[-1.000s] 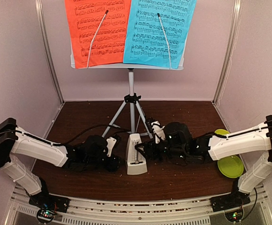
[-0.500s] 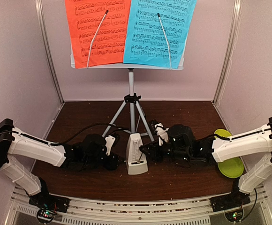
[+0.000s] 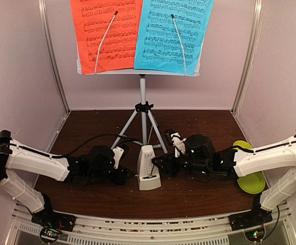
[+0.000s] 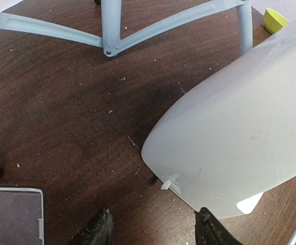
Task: Set up the instrument practice props
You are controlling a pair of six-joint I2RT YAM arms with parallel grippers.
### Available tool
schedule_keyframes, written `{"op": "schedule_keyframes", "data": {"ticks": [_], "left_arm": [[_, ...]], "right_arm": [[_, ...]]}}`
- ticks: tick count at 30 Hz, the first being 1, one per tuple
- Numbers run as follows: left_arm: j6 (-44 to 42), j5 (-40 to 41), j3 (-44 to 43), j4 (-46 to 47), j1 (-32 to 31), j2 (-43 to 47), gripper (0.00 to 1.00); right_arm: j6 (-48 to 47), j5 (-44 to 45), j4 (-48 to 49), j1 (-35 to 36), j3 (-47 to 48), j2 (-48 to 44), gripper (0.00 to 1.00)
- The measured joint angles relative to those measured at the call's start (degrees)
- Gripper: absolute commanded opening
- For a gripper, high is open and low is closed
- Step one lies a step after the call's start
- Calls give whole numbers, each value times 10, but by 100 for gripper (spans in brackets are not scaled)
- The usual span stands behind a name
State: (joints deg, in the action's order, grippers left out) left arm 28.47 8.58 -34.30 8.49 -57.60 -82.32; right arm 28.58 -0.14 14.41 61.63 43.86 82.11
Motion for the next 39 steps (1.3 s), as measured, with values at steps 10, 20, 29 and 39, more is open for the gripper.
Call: {"op": "schedule_keyframes", "data": {"ticks": [10, 20, 29, 39], "left_arm": [[-1, 24, 0, -24, 0, 38, 62], [-1, 32, 29, -43, 39, 120, 66], [0, 25, 84, -75, 119, 235, 69], [-17, 25, 65, -158, 166, 337, 76]], "right_arm": [[1, 33, -19, -34, -59, -58, 54], [2, 36, -31, -70, -130, -92, 57], [-4, 30, -82, -87, -131, -195, 85], [-41, 24, -166, -126, -67, -317, 100]]}}
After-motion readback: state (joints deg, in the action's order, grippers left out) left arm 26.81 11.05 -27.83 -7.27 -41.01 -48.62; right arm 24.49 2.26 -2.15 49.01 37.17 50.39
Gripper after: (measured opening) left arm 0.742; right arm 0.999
